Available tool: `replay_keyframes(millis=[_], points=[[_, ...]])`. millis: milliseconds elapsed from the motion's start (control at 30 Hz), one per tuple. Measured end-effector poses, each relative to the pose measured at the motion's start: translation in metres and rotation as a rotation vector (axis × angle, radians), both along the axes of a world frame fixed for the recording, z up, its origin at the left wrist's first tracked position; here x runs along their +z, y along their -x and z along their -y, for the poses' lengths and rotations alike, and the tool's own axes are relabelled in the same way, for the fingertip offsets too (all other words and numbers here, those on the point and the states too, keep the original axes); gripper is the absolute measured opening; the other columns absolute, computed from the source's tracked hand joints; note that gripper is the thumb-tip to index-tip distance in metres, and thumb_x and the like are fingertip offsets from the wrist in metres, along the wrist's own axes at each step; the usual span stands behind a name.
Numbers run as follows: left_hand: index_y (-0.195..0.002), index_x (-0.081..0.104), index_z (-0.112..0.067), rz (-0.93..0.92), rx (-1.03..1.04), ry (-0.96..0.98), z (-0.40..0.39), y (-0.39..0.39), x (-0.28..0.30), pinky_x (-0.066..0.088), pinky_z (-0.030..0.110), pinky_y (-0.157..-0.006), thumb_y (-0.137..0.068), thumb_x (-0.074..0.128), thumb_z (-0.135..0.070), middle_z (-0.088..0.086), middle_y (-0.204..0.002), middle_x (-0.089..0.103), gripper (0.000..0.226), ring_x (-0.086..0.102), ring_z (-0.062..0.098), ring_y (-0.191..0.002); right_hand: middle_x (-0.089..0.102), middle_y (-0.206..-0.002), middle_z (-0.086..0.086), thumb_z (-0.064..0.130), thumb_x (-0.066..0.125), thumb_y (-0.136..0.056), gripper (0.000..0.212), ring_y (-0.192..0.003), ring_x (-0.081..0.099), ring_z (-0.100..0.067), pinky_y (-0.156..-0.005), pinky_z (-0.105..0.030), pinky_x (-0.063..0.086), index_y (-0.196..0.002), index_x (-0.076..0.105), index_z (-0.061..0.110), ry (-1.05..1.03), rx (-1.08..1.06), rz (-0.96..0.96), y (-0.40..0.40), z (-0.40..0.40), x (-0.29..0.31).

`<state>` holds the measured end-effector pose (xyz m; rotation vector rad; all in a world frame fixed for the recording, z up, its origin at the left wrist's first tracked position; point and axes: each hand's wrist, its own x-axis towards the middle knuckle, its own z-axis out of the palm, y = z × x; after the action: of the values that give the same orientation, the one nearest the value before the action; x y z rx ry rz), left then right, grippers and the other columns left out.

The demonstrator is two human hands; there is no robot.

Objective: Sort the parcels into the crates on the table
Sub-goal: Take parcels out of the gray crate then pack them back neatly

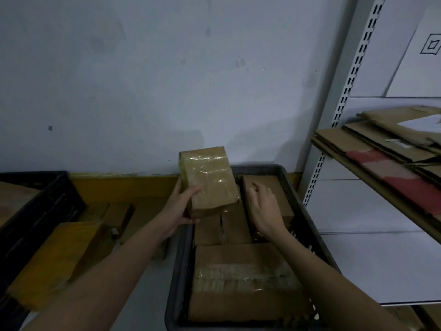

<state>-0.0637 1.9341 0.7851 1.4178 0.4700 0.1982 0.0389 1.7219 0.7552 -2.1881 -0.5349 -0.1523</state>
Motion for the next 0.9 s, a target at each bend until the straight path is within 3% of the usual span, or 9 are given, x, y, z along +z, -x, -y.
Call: replay_keyframes(millis=[200, 300, 367, 500, 667, 800, 900], points=[[-0.126, 0.048, -0.061, 0.016, -0.028, 0.027, -0.016, 0.008, 0.002, 0.059, 0.043, -0.067, -0.070, 0.075, -0.061, -0.004, -0.125, 0.061, 0.061, 0.060, 0.026, -0.112, 0.051, -0.134, -0.022, 0.033, 0.038, -0.105, 0.041, -0.122, 0.046, -0.037, -0.098, -0.045, 0.044, -0.127, 0.053, 0.002, 0.403, -0.279, -0.059, -0.021, 0.020, -0.022], [-0.136, 0.041, -0.059, -0.007, -0.047, 0.033, -0.022, 0.010, -0.001, 0.059, 0.044, -0.068, -0.065, 0.077, -0.064, -0.004, -0.126, 0.059, 0.080, 0.058, 0.028, -0.113, 0.042, -0.141, -0.025, 0.032, 0.038, -0.106, 0.046, -0.126, 0.040, -0.040, -0.103, -0.046, 0.039, -0.134, 0.045, -0.003, 0.451, -0.317, -0.136, -0.027, 0.025, -0.030], [-0.129, 0.044, -0.064, -0.017, -0.069, 0.043, -0.023, 0.011, -0.002, 0.059, 0.044, -0.068, -0.065, 0.079, -0.063, -0.005, -0.125, 0.059, 0.073, 0.058, 0.028, -0.112, 0.040, -0.142, -0.025, 0.033, 0.044, -0.104, 0.049, -0.126, 0.039, -0.038, -0.104, -0.045, 0.037, -0.137, 0.042, -0.003, 0.487, -0.321, -0.124, -0.028, 0.024, -0.032], [-0.121, 0.045, -0.067, -0.025, -0.079, 0.053, -0.024, 0.013, -0.004, 0.059, 0.045, -0.068, -0.069, 0.076, -0.058, -0.006, -0.124, 0.058, 0.062, 0.057, 0.027, -0.111, 0.035, -0.147, -0.023, 0.046, 0.056, -0.096, 0.067, -0.130, 0.035, -0.037, -0.105, -0.044, 0.035, -0.142, 0.038, 0.000, 0.542, -0.318, -0.144, -0.032, 0.022, -0.028], [-0.136, 0.038, -0.060, -0.022, -0.067, 0.056, -0.023, 0.014, -0.005, 0.059, 0.045, -0.069, -0.068, 0.074, -0.058, -0.005, -0.125, 0.057, 0.077, 0.056, 0.028, -0.112, 0.028, -0.156, -0.021, 0.060, 0.060, -0.088, 0.098, -0.141, 0.027, -0.037, -0.114, -0.048, 0.026, -0.154, 0.014, 0.004, 0.555, -0.313, -0.245, -0.035, 0.022, -0.025], [-0.134, 0.039, -0.060, -0.023, -0.064, 0.058, -0.021, 0.014, -0.003, 0.059, 0.044, -0.068, -0.067, 0.073, -0.057, -0.005, -0.125, 0.057, 0.075, 0.056, 0.028, -0.112, 0.019, -0.160, -0.022, 0.063, 0.063, -0.084, 0.112, -0.144, 0.022, -0.039, -0.115, -0.051, 0.023, -0.156, -0.002, 0.007, 0.544, -0.304, -0.308, -0.034, 0.017, -0.025], [-0.133, 0.039, -0.060, -0.025, -0.062, 0.058, -0.020, 0.017, -0.003, 0.059, 0.044, -0.067, -0.067, 0.074, -0.057, -0.006, -0.124, 0.057, 0.074, 0.056, 0.027, -0.111, 0.016, -0.160, -0.024, 0.069, 0.072, -0.071, 0.130, -0.144, 0.020, -0.041, -0.114, -0.053, 0.023, -0.156, -0.007, 0.010, 0.568, -0.308, -0.388, -0.034, 0.013, -0.022]])
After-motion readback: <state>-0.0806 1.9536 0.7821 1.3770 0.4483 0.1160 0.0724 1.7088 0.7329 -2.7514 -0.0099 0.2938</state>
